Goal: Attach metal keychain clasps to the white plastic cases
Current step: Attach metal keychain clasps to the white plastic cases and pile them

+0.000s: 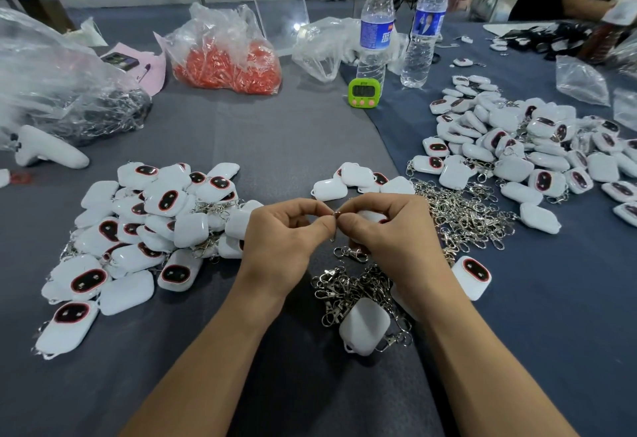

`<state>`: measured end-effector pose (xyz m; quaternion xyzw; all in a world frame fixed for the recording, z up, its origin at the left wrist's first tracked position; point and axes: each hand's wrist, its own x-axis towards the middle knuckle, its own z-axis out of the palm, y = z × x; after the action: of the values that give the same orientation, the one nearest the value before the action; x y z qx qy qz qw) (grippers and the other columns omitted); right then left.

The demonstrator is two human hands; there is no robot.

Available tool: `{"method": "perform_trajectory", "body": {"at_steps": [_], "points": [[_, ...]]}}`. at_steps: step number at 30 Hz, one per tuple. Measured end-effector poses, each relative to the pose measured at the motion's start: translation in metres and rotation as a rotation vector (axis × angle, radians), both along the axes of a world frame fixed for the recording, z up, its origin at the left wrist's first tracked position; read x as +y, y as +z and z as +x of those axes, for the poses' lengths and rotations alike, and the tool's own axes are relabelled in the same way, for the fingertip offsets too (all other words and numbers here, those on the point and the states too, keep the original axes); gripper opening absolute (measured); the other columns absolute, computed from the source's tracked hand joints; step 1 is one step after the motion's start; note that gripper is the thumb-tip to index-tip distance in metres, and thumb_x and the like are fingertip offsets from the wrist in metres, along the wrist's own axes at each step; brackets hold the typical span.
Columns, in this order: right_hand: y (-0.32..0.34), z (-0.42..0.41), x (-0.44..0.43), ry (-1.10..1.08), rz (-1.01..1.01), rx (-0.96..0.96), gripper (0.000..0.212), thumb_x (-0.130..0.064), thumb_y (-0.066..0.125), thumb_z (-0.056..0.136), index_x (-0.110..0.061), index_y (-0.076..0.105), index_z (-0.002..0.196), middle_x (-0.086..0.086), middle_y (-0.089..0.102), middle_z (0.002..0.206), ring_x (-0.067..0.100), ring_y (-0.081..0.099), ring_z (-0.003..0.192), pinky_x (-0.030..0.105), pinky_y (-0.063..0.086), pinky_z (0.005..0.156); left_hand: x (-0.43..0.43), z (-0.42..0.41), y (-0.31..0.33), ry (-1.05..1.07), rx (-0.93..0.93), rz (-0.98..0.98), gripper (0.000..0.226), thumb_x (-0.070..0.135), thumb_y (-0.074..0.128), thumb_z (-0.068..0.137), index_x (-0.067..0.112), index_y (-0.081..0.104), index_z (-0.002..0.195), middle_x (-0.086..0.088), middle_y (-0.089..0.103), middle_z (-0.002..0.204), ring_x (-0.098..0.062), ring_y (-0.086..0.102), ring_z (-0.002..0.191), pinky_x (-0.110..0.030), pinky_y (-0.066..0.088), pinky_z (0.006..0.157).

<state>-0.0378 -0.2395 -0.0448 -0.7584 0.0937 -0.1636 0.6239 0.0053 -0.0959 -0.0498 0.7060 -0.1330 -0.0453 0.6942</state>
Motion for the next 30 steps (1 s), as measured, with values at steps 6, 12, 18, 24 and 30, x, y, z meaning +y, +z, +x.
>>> {"method": "perform_trajectory", "body": {"at_steps": [6,12,18,24,30], "points": [[-0.002,0.001,-0.001,-0.035,-0.156,-0.067,0.012,-0.024,0.075,0.075,-0.035,0.08,0.077,-0.006,0.073,0.065,0.033,0.063,0.059,0.042,0.055,0.055,0.001,0.001,-0.001,-0.003,-0.061,0.056,0.01,0.025,0.079,0.068,0.024,0.079,0.079,-0.022,0.06,0.06,-0.021,0.044,0.059,-0.037,0.037,0.061],[-0.003,0.001,-0.004,0.0,-0.156,-0.051,0.011,-0.023,0.074,0.076,-0.033,0.081,0.077,0.005,0.069,0.061,0.033,0.056,0.053,0.042,0.05,0.05,0.003,0.002,-0.006,-0.019,-0.161,0.138,0.007,0.024,0.077,0.07,0.028,0.077,0.076,0.012,0.043,0.046,-0.007,0.031,0.044,-0.017,0.026,0.044],[-0.002,0.001,-0.008,0.058,-0.149,-0.029,0.011,-0.022,0.073,0.075,-0.03,0.08,0.077,0.0,0.07,0.062,0.017,0.053,0.053,0.034,0.044,0.051,0.004,0.003,-0.008,-0.023,-0.158,0.156,0.007,0.022,0.078,0.067,0.028,0.078,0.072,0.011,0.042,0.045,-0.008,0.028,0.043,-0.016,0.023,0.044],[-0.004,-0.001,-0.01,0.075,-0.175,-0.026,0.011,-0.021,0.078,0.077,-0.032,0.081,0.078,0.0,0.073,0.066,0.012,0.05,0.052,0.028,0.041,0.051,0.003,0.001,-0.008,-0.024,-0.108,0.144,0.017,0.032,0.069,0.056,0.025,0.077,0.069,0.009,0.043,0.044,-0.012,0.031,0.041,-0.02,0.026,0.045],[0.0,-0.003,-0.005,0.033,-0.178,-0.109,0.012,-0.018,0.08,0.075,-0.03,0.08,0.075,-0.007,0.075,0.071,0.021,0.068,0.063,0.035,0.054,0.056,0.0,-0.001,-0.004,-0.004,0.005,0.014,0.009,0.018,0.068,0.059,0.02,0.076,0.063,0.002,0.048,0.039,-0.009,0.033,0.032,-0.014,0.029,0.039]]}}
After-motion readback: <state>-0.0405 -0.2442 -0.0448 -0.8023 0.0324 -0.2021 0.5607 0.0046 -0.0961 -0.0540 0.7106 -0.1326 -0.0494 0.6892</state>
